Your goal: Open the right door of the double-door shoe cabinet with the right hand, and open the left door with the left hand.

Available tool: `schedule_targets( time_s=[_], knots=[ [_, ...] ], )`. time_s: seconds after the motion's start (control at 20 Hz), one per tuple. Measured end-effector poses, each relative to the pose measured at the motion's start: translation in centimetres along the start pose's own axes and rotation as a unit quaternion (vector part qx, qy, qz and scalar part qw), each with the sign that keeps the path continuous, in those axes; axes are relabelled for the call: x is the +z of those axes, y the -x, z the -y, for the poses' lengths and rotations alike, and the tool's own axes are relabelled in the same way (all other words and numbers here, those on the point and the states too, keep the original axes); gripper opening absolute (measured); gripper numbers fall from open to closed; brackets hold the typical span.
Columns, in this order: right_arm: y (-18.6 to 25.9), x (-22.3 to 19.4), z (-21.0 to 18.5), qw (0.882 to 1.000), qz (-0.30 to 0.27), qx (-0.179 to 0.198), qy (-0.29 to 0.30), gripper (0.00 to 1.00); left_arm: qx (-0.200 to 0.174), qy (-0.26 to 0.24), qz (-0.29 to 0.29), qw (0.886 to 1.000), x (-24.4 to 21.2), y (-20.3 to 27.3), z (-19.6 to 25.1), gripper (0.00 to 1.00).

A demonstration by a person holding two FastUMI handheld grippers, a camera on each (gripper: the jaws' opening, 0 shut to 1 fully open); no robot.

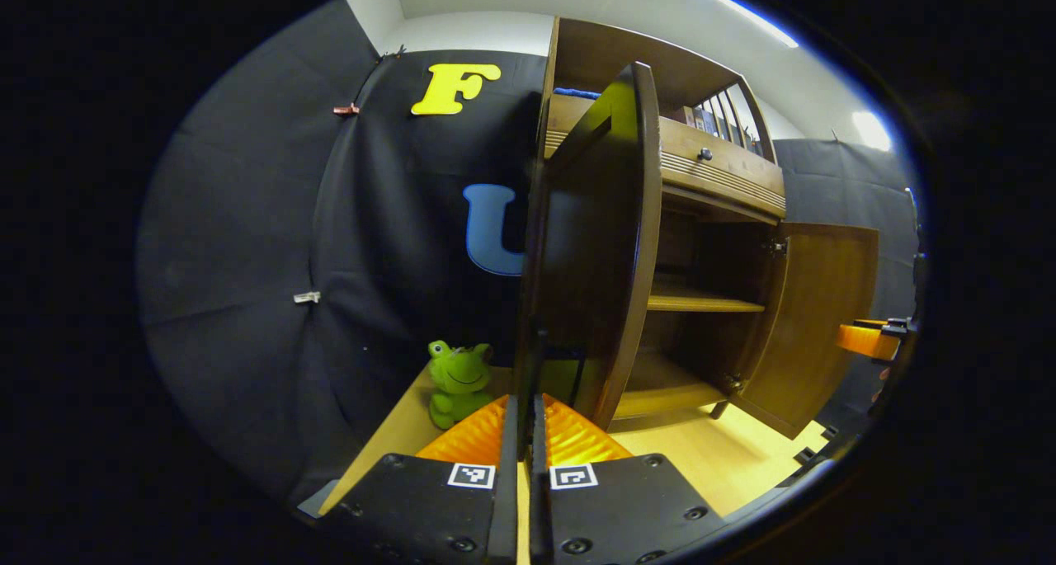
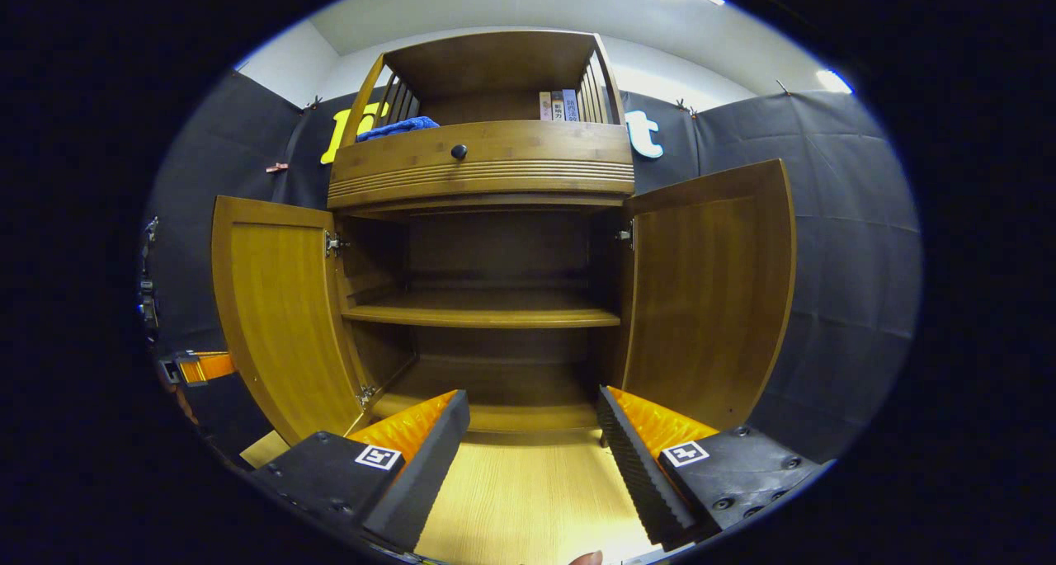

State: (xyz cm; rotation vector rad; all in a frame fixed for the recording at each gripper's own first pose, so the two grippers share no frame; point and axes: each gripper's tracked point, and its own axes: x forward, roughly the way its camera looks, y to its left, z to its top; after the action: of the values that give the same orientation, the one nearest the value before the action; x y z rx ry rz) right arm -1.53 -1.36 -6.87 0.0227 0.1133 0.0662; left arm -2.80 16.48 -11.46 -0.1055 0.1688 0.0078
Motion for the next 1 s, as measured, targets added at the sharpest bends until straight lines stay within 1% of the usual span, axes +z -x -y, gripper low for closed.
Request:
schedule_targets(
  time_s=[0.05,0.15,0.2,0.3,0.35,0.4,0.5,0.55,0.6,0.7,0.95,1.0],
  knots=[
    [-0.1,0.1,0.4,1.0,0.001,0.002,0.0,0.99,-0.001,0.004,0.002,1.0,0.1,0.1,0.4,0.04],
    [-0.4,0.2,1.0,1.0,0.003,0.004,-0.003,0.99,-0.003,0.015,0.006,1.0,0.5,0.6,1.3,0.23],
    [-0.5,0.1,1.4,1.0,0.002,0.006,-0.005,0.99,0.012,0.013,0.01,1.0,0.6,0.9,1.2,0.24],
    [-1.0,0.4,2.0,1.0,0.001,0.012,-0.008,0.99,0.049,0.001,0.007,0.999,0.6,1.4,0.7,0.5],
    [-1.2,0.5,2.2,1.0,0.003,0.014,-0.008,0.99,0.058,-0.008,0.005,0.998,0.4,1.6,0.8,0.63],
    [-1.4,0.5,2.6,1.0,0.002,0.017,-0.008,0.99,0.059,-0.015,0.007,0.998,0.5,2.4,1.5,0.67],
    [-1.6,0.6,2.9,1.0,0.0,0.027,-0.011,1.0,0.062,-0.02,0.012,0.998,0.7,2.9,2.8,0.87],
    [-1.7,0.7,3.1,0.999,0.002,0.03,-0.013,0.96,0.065,-0.019,0.014,0.998,0.9,3.1,3.5,0.97],
    [-1.8,0.7,3.3,0.999,0.001,0.034,-0.014,0.99,0.068,-0.018,0.016,0.997,1.0,3.3,4.2,0.97],
    [-1.9,0.6,3.8,0.999,0.001,0.038,-0.013,1.0,0.065,-0.018,0.021,0.997,1.4,3.4,5.9,0.97],
    [-2.2,1.0,4.8,0.999,0.006,0.044,-0.019,0.98,0.054,-0.013,0.034,0.998,3.1,2.8,10.4,0.98],
    [-2.2,1.1,4.9,0.999,0.006,0.044,-0.016,1.0,0.053,-0.016,0.036,0.998,3.2,2.6,11.3,0.98]
  ],
)
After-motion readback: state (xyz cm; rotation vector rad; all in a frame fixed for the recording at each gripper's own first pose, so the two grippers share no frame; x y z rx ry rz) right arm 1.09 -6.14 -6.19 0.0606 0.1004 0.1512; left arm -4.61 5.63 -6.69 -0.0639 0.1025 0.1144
